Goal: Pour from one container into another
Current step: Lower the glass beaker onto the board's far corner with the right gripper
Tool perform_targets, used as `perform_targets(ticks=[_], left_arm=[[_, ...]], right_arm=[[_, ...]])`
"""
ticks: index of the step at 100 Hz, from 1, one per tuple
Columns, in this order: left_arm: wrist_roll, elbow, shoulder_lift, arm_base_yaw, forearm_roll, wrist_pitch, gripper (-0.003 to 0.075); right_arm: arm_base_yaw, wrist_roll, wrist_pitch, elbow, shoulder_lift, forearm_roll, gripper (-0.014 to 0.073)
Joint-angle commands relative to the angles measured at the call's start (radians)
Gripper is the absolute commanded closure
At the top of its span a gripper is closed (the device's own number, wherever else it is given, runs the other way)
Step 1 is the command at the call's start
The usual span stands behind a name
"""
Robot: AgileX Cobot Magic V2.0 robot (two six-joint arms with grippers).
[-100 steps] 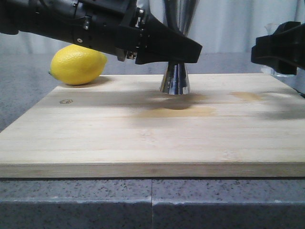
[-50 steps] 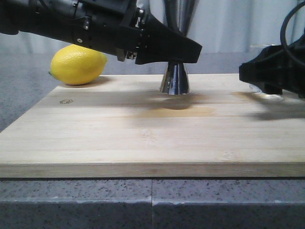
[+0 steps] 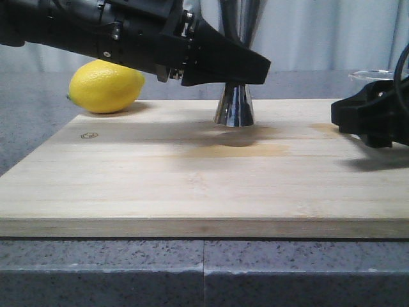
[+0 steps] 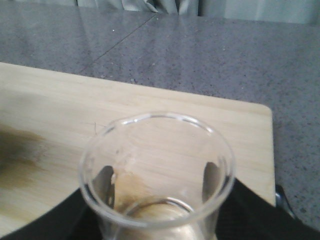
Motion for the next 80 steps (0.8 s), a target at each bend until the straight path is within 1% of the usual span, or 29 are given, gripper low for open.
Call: perform_targets(ticks=[1, 11, 17, 30, 80], left_arm=[[-0.005, -0.029, -0.046, -0.008, -0.075, 0.057, 0.0598], [-0.005, -0.029, -0.046, -0.008, -0.075, 0.057, 0.0598], [-0.005, -0.029, -0.046, -0.008, -0.075, 0.057, 0.0598], [-0.005, -0.029, -0.046, -0.008, -0.075, 0.057, 0.0598], [-0.005, -0.029, -0.046, -0.008, -0.077, 0.057, 0.0598]], right_arm=[[-0.001, -0.002, -0.072, -0.015, -0.019, -0.012, 0.0123], [-0.001, -0.002, -0.083, -0.015, -0.02, -0.016, 0.0037], [-0.001, -0.002, -0.093, -0.015, -0.023, -0.024, 0.0015], [-0.001, -0.002, -0.089, -0.015, -0.046, -0.066, 0.0015], [-0.001, -0.002, -0.005, -0.015, -0.274, -0.085, 0.0018]])
